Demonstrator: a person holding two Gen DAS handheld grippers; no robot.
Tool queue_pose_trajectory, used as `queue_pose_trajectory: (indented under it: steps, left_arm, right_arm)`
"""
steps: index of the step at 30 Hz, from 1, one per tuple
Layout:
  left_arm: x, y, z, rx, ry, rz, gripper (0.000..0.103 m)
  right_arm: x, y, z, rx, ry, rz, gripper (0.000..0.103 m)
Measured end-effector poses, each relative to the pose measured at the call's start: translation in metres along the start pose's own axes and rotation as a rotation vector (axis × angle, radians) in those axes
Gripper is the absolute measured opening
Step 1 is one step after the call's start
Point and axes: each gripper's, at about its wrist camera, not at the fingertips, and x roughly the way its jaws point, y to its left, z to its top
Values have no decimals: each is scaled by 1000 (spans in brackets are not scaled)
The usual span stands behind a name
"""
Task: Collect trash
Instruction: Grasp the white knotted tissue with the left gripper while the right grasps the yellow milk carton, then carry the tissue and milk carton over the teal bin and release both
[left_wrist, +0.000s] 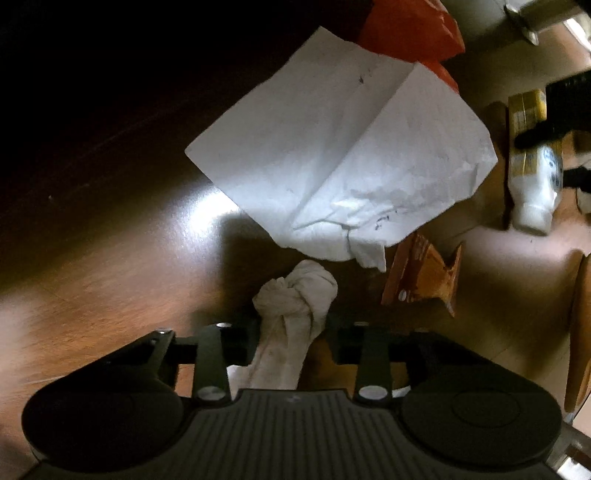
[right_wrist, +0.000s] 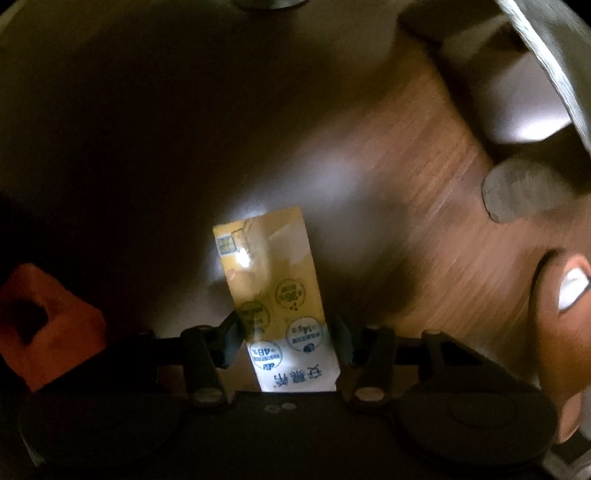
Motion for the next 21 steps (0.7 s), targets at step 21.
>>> queue_pose_trajectory:
  steps: [21]
  left_arm:
    - [-98,-4,-11,-2,-47,-45,18]
  right_arm:
    - [-106,18,-65,-548,-137,38,46]
